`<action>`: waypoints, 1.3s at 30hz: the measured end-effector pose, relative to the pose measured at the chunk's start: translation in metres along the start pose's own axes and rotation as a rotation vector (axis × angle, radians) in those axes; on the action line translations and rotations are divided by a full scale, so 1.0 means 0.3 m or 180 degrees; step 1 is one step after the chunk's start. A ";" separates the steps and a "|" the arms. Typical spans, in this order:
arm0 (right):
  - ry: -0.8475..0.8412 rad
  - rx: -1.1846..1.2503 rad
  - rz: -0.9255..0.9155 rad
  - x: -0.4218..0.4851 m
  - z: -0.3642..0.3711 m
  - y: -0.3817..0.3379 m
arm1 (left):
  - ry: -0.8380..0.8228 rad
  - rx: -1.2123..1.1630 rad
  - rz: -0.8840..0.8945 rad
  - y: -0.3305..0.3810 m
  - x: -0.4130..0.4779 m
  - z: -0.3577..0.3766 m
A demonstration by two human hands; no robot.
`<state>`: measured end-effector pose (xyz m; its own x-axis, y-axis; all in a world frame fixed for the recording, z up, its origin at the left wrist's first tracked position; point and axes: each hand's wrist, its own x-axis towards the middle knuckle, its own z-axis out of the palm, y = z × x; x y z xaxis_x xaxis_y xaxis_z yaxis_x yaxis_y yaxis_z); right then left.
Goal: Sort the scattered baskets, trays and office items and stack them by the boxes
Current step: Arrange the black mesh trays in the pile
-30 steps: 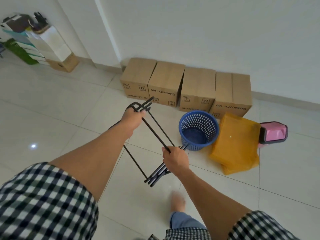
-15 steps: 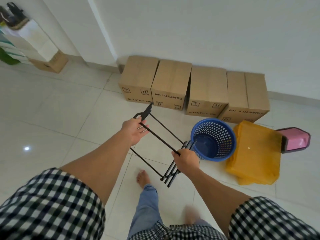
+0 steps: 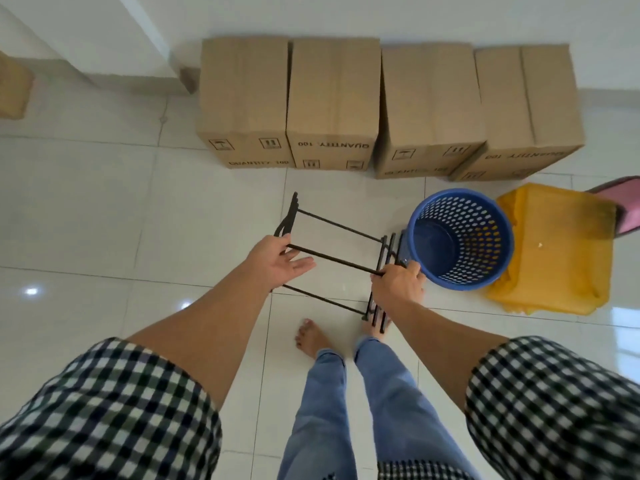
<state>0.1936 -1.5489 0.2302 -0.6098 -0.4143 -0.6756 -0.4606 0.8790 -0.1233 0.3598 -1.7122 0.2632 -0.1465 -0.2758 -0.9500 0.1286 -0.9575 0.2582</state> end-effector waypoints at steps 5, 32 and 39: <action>-0.0213 -0.0113 0.0163 0.226 0.058 -0.030 | 0.0085 -0.0483 -0.0106 -0.011 0.233 0.006; -0.0595 -0.0247 0.0320 0.887 0.325 -0.042 | 0.0249 -0.0327 -0.0099 -0.055 0.882 0.158; -0.1090 0.0513 0.0402 0.905 0.309 -0.004 | 0.0384 -0.0202 -0.0091 -0.133 0.889 0.153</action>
<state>0.0883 -1.6406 -0.0205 -0.3925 -0.2218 -0.8926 -0.2721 0.9550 -0.1177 0.2708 -1.7513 0.0076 -0.0324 -0.2328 -0.9720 0.1883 -0.9565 0.2229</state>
